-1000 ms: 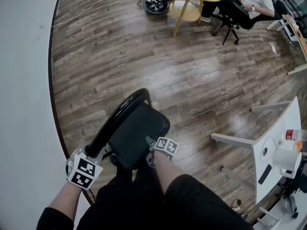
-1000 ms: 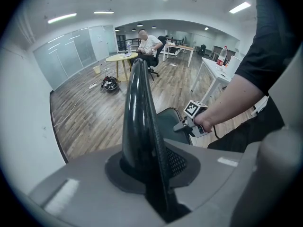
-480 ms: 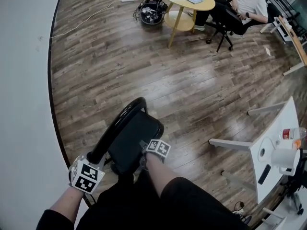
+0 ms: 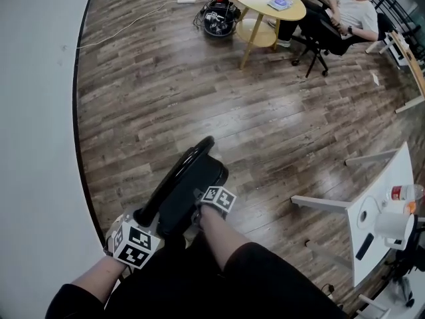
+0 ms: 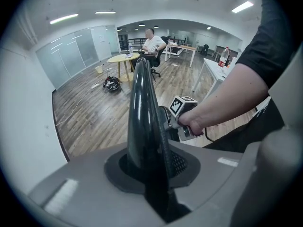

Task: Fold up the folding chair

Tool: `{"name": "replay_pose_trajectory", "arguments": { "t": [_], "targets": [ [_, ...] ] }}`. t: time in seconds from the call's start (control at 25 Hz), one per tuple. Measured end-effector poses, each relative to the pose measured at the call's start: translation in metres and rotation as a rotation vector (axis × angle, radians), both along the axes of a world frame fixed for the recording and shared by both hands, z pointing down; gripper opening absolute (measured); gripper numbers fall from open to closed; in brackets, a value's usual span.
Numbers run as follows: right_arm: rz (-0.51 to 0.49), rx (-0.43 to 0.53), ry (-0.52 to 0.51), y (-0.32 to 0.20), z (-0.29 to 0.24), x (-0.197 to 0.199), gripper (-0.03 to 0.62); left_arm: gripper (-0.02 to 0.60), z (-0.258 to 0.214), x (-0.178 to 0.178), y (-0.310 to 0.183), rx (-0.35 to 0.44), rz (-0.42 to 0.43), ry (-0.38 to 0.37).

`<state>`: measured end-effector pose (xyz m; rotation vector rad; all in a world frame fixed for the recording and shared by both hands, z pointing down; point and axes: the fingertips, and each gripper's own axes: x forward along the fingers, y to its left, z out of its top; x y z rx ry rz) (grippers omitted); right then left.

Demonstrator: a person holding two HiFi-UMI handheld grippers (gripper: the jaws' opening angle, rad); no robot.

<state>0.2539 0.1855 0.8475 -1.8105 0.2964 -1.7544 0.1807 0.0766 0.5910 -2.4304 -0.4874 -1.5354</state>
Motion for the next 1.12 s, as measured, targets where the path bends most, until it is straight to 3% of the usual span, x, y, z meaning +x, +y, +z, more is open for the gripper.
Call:
{"name": "replay_pose_trajectory", "arguments": {
  "t": [1.12],
  "targets": [
    [0.026,0.0,0.016,-0.069,-0.044,0.026,0.196,0.064,-0.009,-0.001,0.007,0.03,-0.015,0.022]
  ]
}}
